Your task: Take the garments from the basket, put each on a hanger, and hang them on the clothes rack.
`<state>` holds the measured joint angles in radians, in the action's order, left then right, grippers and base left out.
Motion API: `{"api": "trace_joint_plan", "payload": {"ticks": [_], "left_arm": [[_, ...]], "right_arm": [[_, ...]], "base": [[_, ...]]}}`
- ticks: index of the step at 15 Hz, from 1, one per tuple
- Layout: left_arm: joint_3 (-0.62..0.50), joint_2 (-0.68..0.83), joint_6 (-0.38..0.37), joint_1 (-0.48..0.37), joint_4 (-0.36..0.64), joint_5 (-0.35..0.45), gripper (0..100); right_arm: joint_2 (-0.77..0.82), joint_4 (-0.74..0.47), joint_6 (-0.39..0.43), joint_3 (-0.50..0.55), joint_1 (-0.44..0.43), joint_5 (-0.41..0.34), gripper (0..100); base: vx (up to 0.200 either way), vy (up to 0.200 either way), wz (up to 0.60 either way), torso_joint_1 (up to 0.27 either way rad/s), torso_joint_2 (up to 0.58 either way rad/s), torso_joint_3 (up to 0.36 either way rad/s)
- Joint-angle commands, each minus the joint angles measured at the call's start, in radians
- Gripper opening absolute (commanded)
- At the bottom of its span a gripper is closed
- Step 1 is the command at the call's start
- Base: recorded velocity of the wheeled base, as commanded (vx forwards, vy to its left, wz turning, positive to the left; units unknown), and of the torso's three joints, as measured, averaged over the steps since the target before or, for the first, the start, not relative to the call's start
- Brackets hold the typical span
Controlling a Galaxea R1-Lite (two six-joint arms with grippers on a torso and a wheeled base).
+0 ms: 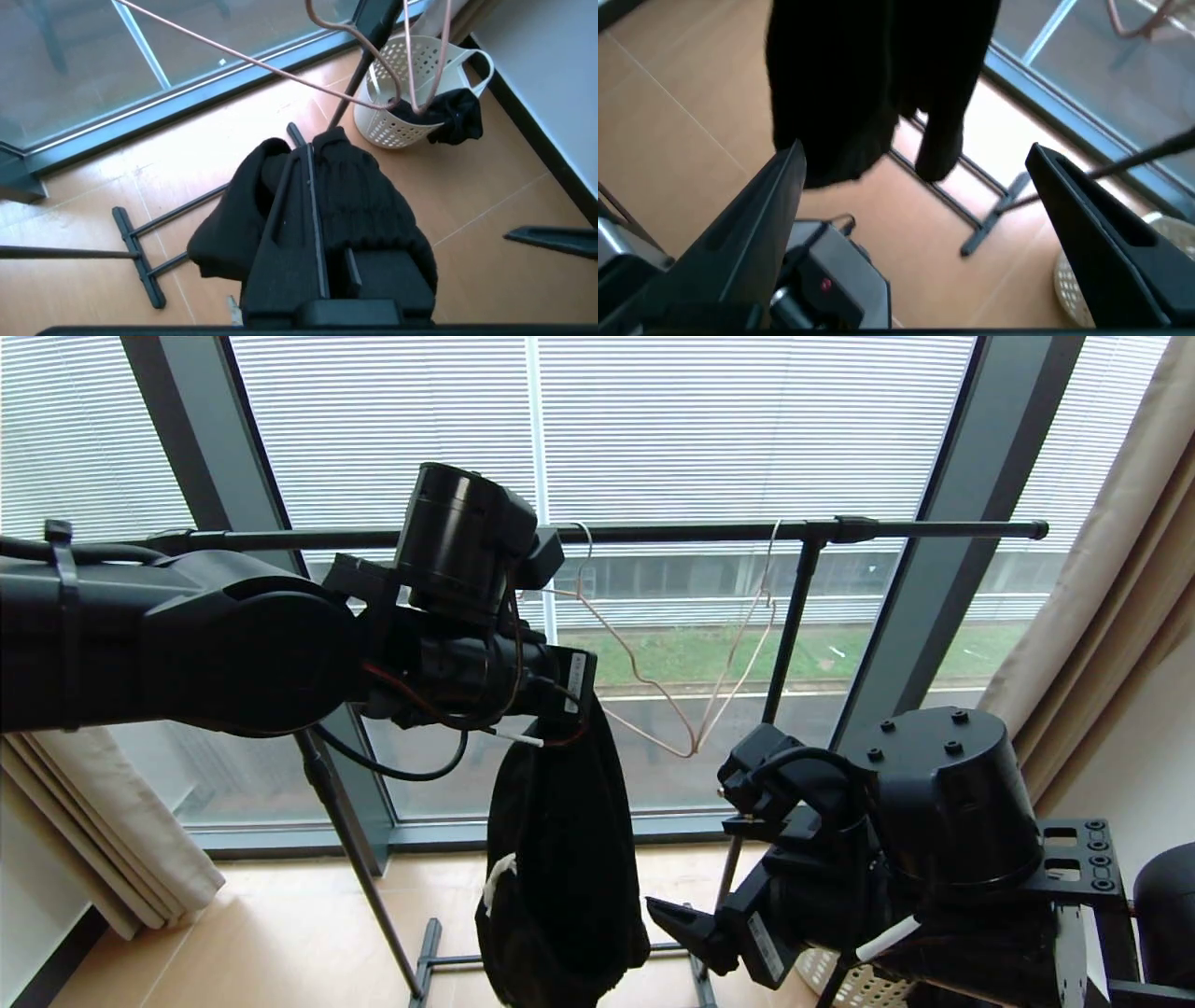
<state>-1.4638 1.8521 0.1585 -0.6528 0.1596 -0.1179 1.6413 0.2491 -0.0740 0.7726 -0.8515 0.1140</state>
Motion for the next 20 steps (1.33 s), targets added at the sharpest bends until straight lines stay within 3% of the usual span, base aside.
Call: {"api": "trace_joint_plan", "payload": {"ticks": [1, 6, 10, 20], "left_arm": [[0.008, -0.002, 0.001, -0.008, 0.000, 0.000, 0], [0.016, -0.017, -0.001, -0.027, 0.001, 0.000, 0], [0.045, -0.034, -0.001, -0.028, 0.000, 0.001, 0], [0.054, -0.042, -0.001, -0.028, 0.000, 0.001, 0]], "right_arm": [[0.069, 0.102, 0.003, 0.031, 0.000, -0.040, 100], [0.273, 0.182, 0.002, 0.100, 0.037, -0.040, 100], [0.269, 0.182, 0.000, 0.073, 0.089, -0.045, 100], [0.235, 0.183, 0.023, 0.010, 0.106, -0.043, 100]], "base": [[0.000, 0.000, 0.00, 0.000, 0.00, 0.000], [0.000, 0.000, 0.00, 0.000, 0.00, 0.000], [0.000, 0.000, 0.00, 0.000, 0.00, 0.000], [0.000, 0.000, 0.00, 0.000, 0.00, 0.000]]}}
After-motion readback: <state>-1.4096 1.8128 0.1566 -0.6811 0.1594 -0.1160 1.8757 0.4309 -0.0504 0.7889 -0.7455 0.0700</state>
